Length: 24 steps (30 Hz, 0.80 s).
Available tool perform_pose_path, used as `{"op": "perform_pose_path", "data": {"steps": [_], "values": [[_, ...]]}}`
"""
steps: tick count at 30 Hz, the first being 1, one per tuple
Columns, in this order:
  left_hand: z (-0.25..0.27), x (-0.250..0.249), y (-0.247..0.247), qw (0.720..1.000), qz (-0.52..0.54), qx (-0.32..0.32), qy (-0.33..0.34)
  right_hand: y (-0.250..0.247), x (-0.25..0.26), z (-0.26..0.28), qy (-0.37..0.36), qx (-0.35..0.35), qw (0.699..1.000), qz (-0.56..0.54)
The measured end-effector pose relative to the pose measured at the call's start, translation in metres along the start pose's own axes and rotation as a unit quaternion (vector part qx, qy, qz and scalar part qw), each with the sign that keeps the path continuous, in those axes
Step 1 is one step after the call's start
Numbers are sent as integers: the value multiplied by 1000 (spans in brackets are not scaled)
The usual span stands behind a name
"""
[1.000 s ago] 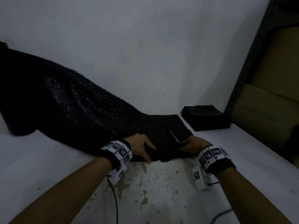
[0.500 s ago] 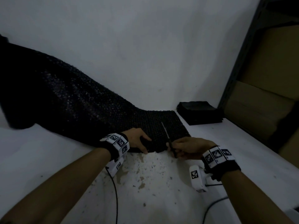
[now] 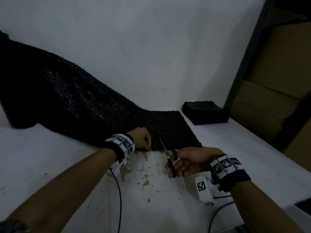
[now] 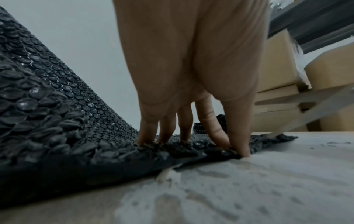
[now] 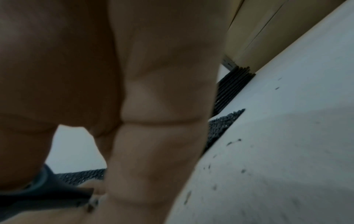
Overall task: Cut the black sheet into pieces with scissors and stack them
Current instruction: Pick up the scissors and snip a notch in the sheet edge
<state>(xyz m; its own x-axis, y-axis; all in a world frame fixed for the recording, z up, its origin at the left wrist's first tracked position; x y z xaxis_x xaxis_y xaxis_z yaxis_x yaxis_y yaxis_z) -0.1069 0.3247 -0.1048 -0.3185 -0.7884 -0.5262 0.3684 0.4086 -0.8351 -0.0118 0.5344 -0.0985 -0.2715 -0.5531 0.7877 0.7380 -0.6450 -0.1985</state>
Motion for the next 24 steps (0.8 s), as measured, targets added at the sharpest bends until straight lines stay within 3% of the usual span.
{"op": "perform_pose_path", "data": {"steps": [7,24], "values": [[-2,2,0,1000,-6,2,4,16,-7,-1,-5,47,999,-19],[-2,7,-4,999,27,0,43,7,-1,-28,-53,-35,996,-63]]}}
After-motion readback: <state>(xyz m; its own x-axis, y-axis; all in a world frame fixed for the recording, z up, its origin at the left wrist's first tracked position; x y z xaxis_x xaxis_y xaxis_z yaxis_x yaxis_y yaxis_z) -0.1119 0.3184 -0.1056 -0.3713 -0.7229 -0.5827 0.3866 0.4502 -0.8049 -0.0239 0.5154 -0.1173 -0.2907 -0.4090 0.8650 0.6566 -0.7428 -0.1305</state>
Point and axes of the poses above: each hand's wrist, its own z-axis away from the middle knuckle, its own y-axis out of the palm, x = y × z, the point moved 4 cm from there along -z, towards the middle knuckle, and after that the axes turned 5 degrees about z, right-handed, at the moved point
